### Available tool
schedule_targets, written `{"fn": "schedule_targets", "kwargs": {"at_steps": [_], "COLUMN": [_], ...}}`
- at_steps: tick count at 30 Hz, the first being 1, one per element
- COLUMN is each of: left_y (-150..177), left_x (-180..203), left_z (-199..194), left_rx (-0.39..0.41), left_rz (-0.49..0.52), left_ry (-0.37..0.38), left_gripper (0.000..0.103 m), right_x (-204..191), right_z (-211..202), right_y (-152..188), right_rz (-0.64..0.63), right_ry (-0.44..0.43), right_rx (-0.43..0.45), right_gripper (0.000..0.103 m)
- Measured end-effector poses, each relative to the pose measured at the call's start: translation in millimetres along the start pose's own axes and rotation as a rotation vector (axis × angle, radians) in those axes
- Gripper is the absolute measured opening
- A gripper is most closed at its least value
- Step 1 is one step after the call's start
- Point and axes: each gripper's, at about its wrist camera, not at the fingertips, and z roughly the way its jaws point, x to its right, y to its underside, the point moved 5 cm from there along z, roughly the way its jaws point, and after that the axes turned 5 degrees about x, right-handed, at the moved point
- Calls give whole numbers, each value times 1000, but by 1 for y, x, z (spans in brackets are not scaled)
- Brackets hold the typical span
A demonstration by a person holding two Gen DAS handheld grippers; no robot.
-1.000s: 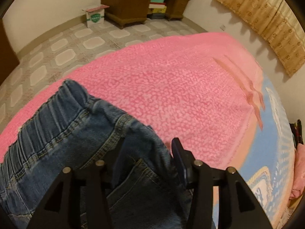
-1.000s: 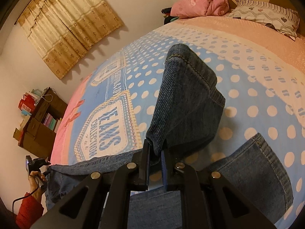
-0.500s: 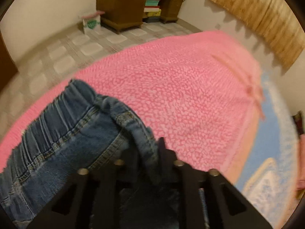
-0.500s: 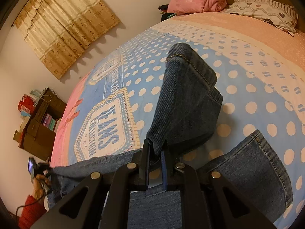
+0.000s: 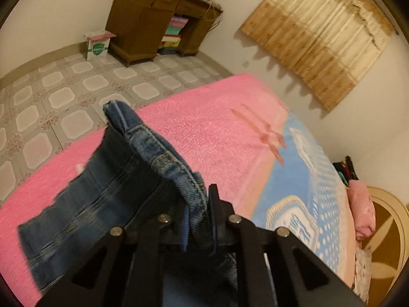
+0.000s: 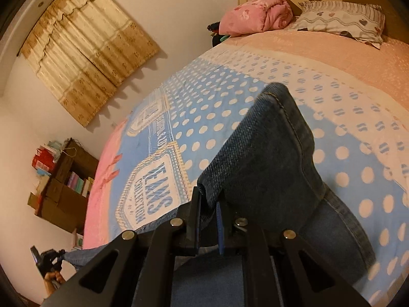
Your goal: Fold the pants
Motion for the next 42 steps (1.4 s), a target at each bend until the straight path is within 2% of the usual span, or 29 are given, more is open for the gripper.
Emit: {"fn": "schedule_targets", "kwargs": {"at_steps": [3, 6, 11, 14, 20, 22, 25, 30, 32, 35, 37, 39, 42], "left_y": [25, 57, 109, 129, 150, 149, 139, 122, 118, 119, 124, 134, 150], "left_x": [-25, -52, -102, -130, -140, -137, -126, -111, -110, -115, -122, -132, -142], "left_z": [-47, -73, -74, -68, -66, -66, -64, -73, -79, -85, -85, -81, -76], "left_rx": [22, 17, -68, -106, -103, -108, -114, -86, -74, -61, -65, -89, -114], "left_rz": [16, 28, -8, -51, -40, -37, -37, -13, -21, -16, -17, -35, -35], "left_ry": [19, 1, -67, -109, -137, -138, -141, -136, -126, -132, -145, -150, -168], "left_gripper": [14, 14, 14, 14, 14, 14, 14, 14, 14, 14, 14, 14, 14], "right_x": [19, 44, 87, 99, 116, 117, 95, 15, -16, -35, -26, 6, 80], "right_z": [-24, -36, -45, -45, -34, -29, -23, -26, -39, -66, -76, -79, -67], "right_y": [15, 44, 98, 123, 154, 149, 114, 28, 0, -15, -9, 8, 52], "right_rz": [18, 13, 46, 45, 34, 38, -13, -150, -182, -232, -223, -174, -82], "right_ry": [-24, -8, 24, 51, 129, 137, 113, 7, -66, -131, -149, -129, -11], "right_rx": [-11, -51, -124, -172, -261, -269, -222, -87, -33, 37, 58, 33, -51], "right_gripper": [10, 10, 10, 10, 10, 10, 10, 10, 10, 10, 8, 7, 7]}}
